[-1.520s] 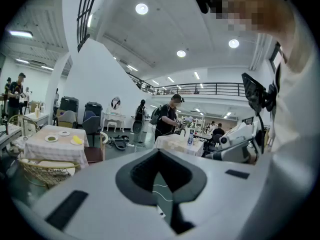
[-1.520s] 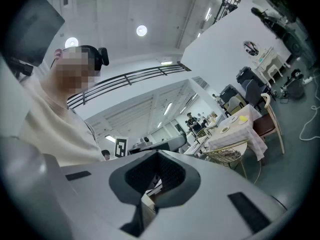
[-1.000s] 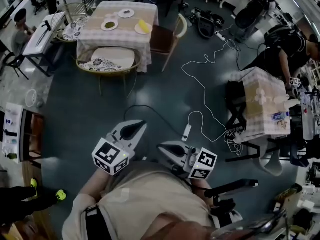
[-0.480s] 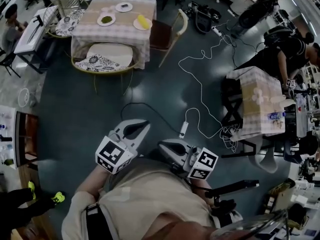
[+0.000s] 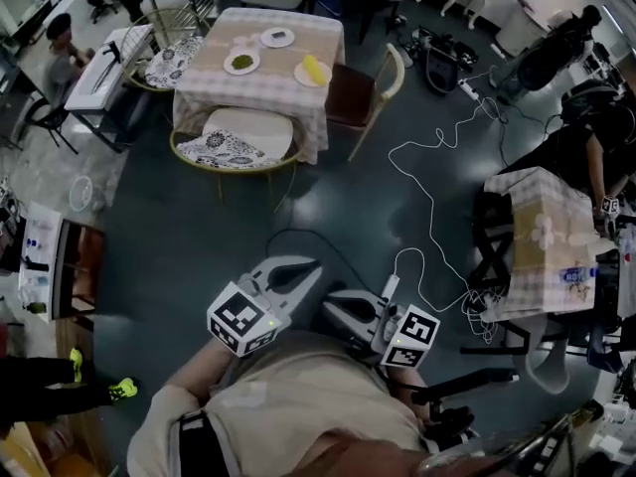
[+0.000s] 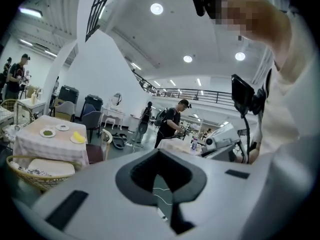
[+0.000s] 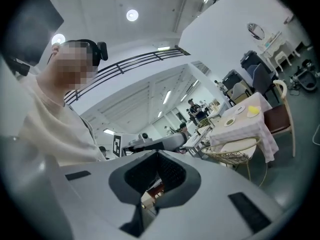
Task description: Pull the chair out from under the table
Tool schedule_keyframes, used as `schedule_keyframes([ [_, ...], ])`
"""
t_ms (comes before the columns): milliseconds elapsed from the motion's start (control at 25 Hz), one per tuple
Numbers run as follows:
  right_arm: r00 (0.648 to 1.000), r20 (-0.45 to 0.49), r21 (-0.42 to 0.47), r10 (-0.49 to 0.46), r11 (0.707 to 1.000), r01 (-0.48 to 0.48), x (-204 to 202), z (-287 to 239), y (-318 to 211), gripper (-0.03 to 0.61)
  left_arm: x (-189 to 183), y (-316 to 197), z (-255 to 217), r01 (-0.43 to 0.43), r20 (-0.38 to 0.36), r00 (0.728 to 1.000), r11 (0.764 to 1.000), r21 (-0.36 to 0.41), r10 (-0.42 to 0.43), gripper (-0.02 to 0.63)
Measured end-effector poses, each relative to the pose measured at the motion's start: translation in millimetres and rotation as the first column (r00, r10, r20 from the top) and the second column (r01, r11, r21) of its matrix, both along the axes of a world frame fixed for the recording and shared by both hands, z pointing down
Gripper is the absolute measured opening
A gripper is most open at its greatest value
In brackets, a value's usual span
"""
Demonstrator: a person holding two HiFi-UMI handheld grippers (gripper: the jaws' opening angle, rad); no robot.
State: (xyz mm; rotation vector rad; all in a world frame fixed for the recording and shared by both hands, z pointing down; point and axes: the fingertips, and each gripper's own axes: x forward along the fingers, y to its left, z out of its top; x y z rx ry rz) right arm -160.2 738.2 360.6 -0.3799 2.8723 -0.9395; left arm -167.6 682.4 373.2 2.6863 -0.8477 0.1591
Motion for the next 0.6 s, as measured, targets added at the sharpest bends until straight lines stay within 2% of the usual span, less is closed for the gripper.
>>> schedule_keyframes([
  [160,0.998,0.050,0.042,-0.031,0.999,0.029,24.4,-15.2,-27.2,0.012,21.6,-28.3,-6.2,0.049,0.046,0.998,0.998,-0.033,-0.047,0.006],
  [400,0.995,0.099,0.056,-0.028,0.998,0.023,80.6,-23.7,-64.6,0.012,69.6,-64.4,-27.2,0.092,0.087,0.992,0.996,0.006,-0.092,0.006],
  [600,0.992,0.111,0.069,-0.059,0.996,0.051,119.6,-22.1,-82.3,0.012,109.2,-81.0,-24.2,0.125,0.142,0.982,0.992,0.017,-0.126,0.006],
])
